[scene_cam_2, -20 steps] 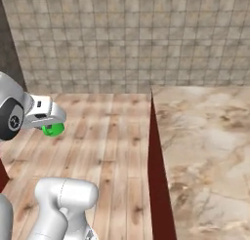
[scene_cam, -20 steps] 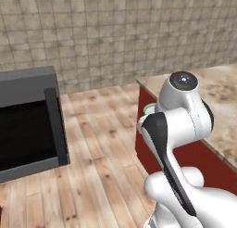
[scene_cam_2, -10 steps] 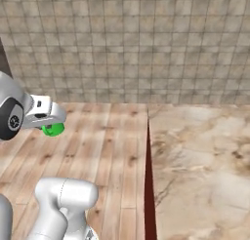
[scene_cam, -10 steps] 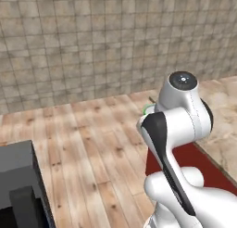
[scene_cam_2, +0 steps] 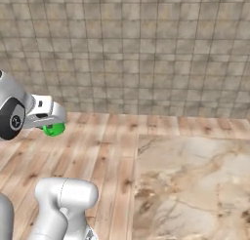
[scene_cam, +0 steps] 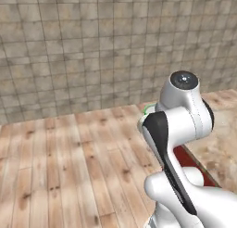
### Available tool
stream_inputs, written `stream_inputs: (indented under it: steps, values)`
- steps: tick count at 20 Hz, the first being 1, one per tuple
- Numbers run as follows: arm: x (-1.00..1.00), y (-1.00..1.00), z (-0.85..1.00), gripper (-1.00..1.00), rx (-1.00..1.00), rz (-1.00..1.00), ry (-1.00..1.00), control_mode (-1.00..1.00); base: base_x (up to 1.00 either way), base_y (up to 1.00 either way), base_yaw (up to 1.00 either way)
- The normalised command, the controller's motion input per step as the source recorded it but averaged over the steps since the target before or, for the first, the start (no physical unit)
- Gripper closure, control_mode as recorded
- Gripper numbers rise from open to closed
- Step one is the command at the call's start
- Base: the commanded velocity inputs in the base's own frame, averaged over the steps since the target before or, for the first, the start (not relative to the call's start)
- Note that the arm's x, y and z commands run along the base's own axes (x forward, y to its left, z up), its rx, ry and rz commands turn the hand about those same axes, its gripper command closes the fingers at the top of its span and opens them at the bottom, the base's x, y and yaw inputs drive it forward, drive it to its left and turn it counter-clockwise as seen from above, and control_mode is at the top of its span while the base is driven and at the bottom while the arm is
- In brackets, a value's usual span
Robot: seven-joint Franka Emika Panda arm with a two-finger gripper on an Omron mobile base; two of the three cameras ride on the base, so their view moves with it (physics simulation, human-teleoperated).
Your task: Pick the mug from the counter and place it inside the microwave. Then close the microwave.
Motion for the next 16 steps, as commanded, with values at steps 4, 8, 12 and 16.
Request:
stream_inputs:
  steps: [4, 8, 12, 16]
  values:
    - [0.0, 0.0, 0.0, 1.0, 0.0, 0.0, 0.0, 1.0, 1.0, -0.13, 0.14]
    - [0.0, 0.0, 0.0, 1.0, 0.0, 0.0, 0.0, 1.0, 0.69, 0.1, 0.4]
    - [0.0, 0.0, 0.0, 1.0, 0.0, 0.0, 0.0, 1.0, 0.16, 0.36, 0.84]
    - [0.0, 0.0, 0.0, 1.0, 0.0, 0.0, 0.0, 1.0, 0.2, 0.0, 1.0]
